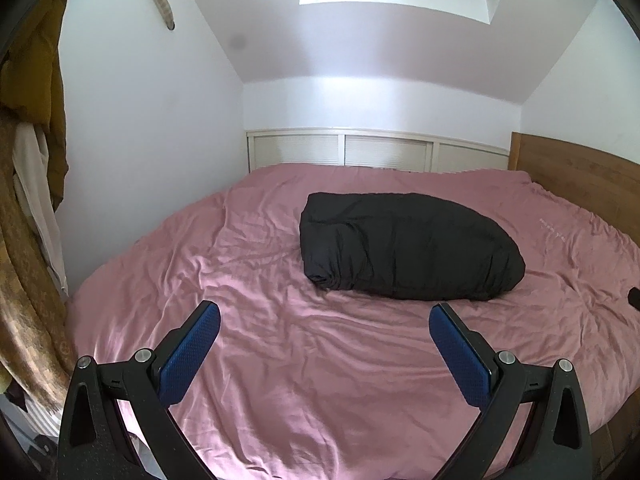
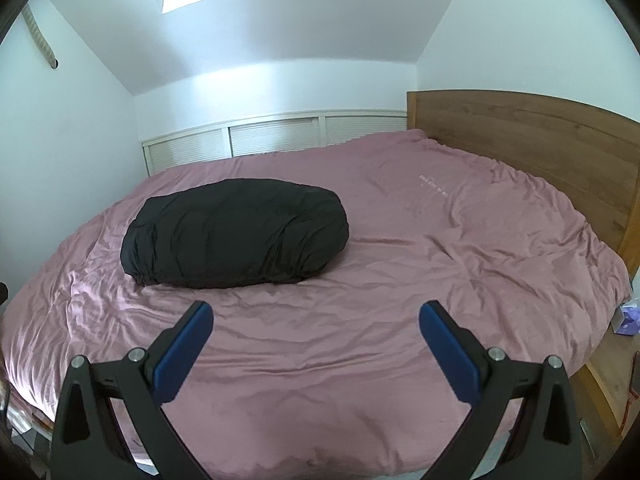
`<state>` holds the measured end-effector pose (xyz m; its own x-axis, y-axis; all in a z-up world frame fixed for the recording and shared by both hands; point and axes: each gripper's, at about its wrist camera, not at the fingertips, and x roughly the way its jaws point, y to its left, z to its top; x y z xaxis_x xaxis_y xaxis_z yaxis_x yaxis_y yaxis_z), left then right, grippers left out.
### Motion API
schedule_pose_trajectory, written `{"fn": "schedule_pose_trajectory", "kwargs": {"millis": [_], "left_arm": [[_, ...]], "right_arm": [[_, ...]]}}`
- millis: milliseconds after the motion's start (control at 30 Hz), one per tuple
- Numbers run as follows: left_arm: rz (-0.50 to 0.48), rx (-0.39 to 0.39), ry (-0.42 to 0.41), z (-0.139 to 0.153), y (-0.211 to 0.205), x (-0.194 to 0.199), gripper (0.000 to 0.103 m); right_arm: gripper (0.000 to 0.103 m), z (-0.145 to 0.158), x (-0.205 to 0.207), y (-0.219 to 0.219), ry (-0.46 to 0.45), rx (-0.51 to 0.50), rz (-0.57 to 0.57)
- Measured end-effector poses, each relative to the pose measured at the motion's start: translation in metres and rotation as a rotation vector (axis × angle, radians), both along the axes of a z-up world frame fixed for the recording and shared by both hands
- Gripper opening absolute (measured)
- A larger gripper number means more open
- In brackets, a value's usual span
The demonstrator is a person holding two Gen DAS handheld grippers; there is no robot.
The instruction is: Fold large clothes
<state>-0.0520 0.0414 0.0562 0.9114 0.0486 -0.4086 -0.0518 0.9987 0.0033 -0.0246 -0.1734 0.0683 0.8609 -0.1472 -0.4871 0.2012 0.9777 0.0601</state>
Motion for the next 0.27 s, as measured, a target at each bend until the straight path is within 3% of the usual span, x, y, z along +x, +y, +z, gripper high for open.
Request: {"fn": "schedule_pose_trajectory", "kwargs": {"millis": [267], "left_arm": [[-0.006,0.011,0.016,-0.0037,-0.001,0.0005,0.102]], "right_arm": [[0.103,0.0021,-0.0059,-0.0028,-0.008,-0.006,-0.013]]}}
